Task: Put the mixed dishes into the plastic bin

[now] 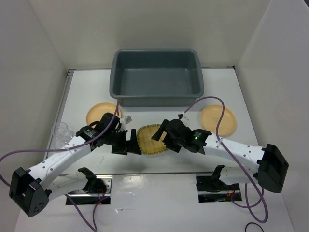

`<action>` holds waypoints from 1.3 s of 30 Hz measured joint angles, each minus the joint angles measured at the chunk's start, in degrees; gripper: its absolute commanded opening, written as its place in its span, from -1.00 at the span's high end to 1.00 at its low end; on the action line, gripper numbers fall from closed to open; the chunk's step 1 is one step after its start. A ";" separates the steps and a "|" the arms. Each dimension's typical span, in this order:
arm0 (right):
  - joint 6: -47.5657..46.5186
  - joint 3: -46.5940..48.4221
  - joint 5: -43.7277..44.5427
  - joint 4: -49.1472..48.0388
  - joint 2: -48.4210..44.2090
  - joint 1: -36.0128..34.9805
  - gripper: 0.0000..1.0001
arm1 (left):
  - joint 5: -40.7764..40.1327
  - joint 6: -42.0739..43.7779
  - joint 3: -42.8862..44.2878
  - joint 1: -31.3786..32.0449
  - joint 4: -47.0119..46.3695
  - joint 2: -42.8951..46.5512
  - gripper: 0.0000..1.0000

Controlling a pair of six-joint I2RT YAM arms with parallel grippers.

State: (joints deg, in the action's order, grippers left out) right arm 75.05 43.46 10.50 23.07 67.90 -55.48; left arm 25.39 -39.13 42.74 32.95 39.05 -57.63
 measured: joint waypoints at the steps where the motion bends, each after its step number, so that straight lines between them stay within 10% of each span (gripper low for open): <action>1: -0.22 0.00 0.15 0.35 0.00 0.00 -0.97 | -0.39 -0.33 0.02 0.17 -1.25 -0.48 -1.00; 33: -8.59 -0.76 4.72 12.83 -23.67 7.78 -0.97 | -8.02 -25.88 -12.41 -2.78 -40.37 -21.79 -0.84; 39: -9.16 -0.76 4.00 13.86 -25.31 8.55 -0.97 | -5.46 -28.39 -9.92 -2.78 -47.84 -28.98 -0.29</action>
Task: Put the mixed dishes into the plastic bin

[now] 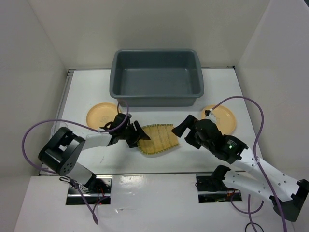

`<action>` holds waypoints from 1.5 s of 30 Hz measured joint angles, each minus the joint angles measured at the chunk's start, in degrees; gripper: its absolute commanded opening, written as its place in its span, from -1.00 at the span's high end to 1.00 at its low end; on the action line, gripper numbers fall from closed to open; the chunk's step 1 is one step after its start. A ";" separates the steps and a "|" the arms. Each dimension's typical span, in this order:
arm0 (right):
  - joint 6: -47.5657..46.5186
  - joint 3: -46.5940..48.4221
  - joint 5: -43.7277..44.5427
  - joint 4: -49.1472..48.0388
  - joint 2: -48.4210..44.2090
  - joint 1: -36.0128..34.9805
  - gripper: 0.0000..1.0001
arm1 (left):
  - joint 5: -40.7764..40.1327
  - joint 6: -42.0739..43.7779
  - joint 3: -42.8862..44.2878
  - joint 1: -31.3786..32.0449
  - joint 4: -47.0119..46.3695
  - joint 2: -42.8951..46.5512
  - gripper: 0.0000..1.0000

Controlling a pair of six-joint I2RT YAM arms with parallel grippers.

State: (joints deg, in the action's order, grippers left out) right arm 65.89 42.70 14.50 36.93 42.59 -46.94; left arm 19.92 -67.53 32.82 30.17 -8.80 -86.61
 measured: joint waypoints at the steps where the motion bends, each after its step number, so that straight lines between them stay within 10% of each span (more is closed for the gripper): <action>1: -0.02 0.00 -0.11 0.17 -0.22 0.09 -0.97 | 0.13 -0.31 0.00 0.00 -0.55 -0.85 -0.18; 8: -0.26 -0.63 -0.44 0.55 -3.28 0.59 -0.97 | 1.51 -1.53 -1.18 -0.20 -2.60 -3.19 0.98; 17: -0.44 -1.31 -0.59 0.92 -5.62 0.61 -0.97 | -2.73 0.11 3.82 0.00 12.96 7.02 1.00; 29: -3.10 -0.70 0.96 0.68 -17.81 1.22 -0.97 | 0.59 6.08 36.70 -1.55 35.32 13.09 1.00; 38: -7.89 -0.66 0.74 -0.94 -17.31 1.22 -0.97 | 4.90 18.03 68.35 -6.47 48.63 -12.07 1.00; 45: -13.88 0.98 -0.02 -1.68 -15.50 1.62 -0.97 | 3.37 30.60 121.28 -10.84 70.27 -45.83 1.00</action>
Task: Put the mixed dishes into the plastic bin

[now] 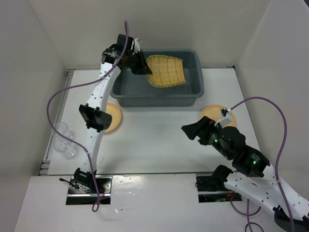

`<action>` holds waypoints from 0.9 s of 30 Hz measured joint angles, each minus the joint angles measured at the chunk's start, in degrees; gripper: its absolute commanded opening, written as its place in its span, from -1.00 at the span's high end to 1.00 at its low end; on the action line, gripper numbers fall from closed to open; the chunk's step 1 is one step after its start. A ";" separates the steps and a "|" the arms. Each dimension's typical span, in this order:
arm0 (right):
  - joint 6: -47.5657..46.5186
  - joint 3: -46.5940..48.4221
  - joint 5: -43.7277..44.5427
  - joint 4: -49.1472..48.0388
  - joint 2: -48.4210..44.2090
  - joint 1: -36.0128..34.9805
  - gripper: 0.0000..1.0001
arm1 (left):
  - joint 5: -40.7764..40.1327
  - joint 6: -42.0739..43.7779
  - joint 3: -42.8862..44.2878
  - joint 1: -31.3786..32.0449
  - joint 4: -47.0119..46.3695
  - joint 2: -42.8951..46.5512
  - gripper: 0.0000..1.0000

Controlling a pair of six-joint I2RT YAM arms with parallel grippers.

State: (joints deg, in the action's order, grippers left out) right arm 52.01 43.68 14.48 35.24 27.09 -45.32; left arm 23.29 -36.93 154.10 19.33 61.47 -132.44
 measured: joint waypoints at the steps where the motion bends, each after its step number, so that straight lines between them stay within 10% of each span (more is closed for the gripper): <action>1: -0.63 0.35 -0.11 0.00 0.00 0.02 -0.97 | 0.33 0.96 8.50 -0.57 1.97 -5.27 1.00; 6: -2.67 0.98 -0.57 -0.09 0.02 0.31 -0.97 | 3.85 1.29 22.03 -3.23 8.92 -16.85 1.00; 27: -6.23 7.82 4.66 -1.07 12.31 0.59 -0.97 | 13.03 4.20 22.99 -8.07 6.03 -37.86 0.98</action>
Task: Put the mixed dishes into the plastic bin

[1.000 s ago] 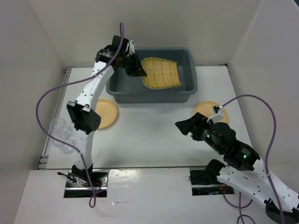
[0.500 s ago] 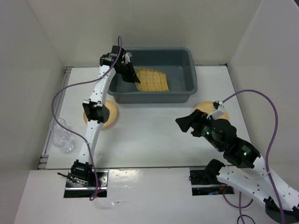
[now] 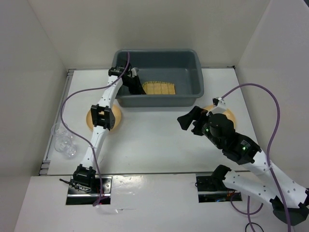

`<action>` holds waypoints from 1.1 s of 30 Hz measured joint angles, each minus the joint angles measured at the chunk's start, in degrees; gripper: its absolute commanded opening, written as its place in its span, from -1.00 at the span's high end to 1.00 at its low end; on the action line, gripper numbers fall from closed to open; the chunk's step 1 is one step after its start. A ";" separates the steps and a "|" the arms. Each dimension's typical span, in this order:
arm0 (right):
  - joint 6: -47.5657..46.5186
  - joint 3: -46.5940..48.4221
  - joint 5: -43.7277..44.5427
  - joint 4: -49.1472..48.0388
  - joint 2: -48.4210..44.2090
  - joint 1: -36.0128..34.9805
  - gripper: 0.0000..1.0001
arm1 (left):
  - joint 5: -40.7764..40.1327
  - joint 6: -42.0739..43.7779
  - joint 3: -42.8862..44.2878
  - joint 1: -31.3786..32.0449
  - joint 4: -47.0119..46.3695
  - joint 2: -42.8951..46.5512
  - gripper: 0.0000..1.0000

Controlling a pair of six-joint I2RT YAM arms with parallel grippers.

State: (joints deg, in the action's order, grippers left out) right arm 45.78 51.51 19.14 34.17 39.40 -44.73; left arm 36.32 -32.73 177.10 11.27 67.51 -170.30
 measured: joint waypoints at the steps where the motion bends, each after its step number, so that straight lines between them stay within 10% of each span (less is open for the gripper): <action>1: 0.13 0.00 0.22 0.09 0.31 0.00 -0.97 | 0.28 0.02 0.13 0.00 -0.20 -0.24 0.86; 3: 0.70 0.26 1.07 0.87 0.85 0.00 -0.97 | 0.72 0.15 0.22 -0.28 -0.39 -0.50 0.33; 4: 1.42 0.66 2.16 1.95 1.31 0.00 -0.97 | 0.79 0.46 0.28 -0.37 -0.55 -0.63 -0.43; 7: 3.50 2.47 5.42 5.51 3.67 0.48 -0.97 | 1.95 -0.07 0.74 -0.52 -1.05 -0.37 -1.00; 12: 2.93 5.40 5.01 8.13 9.09 10.56 -0.97 | -3.72 -0.68 0.98 -0.66 -1.27 2.95 -1.00; 19: -1.14 7.34 -5.22 7.45 20.81 42.93 -0.97 | -17.62 -2.23 0.66 -0.96 -0.26 16.59 -1.00; 33: 5.33 -0.31 -14.34 6.69 25.73 54.10 -0.97 | -24.37 -1.73 2.47 7.10 5.38 33.24 -1.00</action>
State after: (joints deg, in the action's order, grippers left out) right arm 51.11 51.20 4.80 40.86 65.12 9.37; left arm 11.94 -34.46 179.57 18.37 72.88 -137.05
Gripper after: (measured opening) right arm 0.985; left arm 0.999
